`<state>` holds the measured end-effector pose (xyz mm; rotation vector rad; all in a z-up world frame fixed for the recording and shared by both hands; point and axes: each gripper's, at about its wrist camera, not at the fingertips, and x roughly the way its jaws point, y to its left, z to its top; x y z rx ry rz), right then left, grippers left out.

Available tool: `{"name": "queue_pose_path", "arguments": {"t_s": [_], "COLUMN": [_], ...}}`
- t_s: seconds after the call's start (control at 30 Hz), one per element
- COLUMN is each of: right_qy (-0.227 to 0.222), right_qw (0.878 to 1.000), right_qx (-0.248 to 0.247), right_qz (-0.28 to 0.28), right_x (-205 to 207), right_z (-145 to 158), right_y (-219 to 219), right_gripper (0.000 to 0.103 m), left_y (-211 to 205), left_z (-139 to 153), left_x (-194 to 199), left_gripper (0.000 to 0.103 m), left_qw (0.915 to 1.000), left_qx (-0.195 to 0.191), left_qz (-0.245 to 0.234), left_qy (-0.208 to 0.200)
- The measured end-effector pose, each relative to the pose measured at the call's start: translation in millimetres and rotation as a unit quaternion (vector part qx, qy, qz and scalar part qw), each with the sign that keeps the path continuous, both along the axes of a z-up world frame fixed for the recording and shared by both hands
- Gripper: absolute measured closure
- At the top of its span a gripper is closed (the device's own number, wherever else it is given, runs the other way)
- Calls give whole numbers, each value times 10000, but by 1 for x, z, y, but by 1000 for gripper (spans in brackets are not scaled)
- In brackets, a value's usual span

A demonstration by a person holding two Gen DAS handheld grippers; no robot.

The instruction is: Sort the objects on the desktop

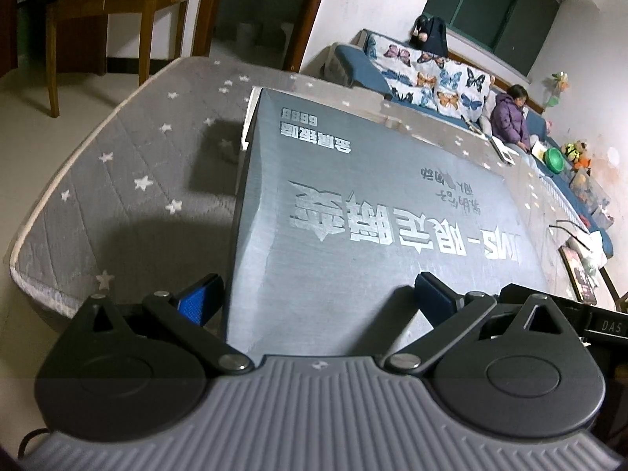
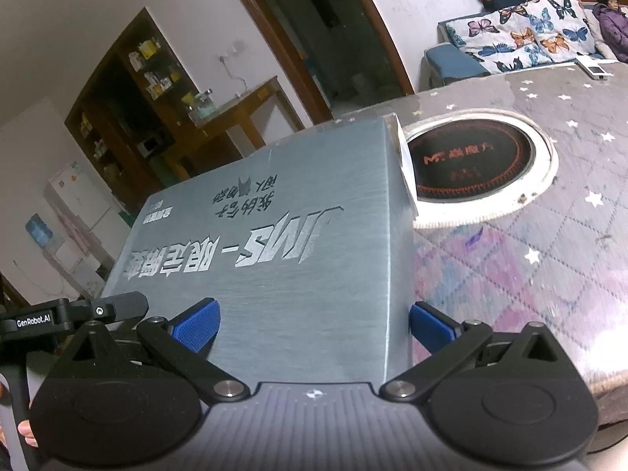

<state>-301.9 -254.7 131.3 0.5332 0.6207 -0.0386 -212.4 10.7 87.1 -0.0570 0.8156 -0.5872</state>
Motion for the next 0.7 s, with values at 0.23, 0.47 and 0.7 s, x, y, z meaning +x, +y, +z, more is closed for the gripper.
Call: {"name": "queue_pose_path", "arguments": {"t_s": [0.23, 0.47, 0.7], "right_qy": [203, 352, 482], "right_qw": [9997, 9993, 9988], "right_qx": [99, 98, 100], "right_qz": [14, 32, 59], "right_x": [0, 4, 9], "right_z": [-16, -23, -26], "right_y": [-1, -3, -3], "right_gripper": [0, 0, 0], "left_y": [0, -3, -3], "left_z": [-16, -24, -30], "left_x": [6, 14, 19], "left_gripper": [1, 1, 1], "left_qw": [9993, 9983, 9972], "left_qx": [65, 104, 143], "left_qz": [5, 16, 36], "left_qy": [373, 575, 734]}}
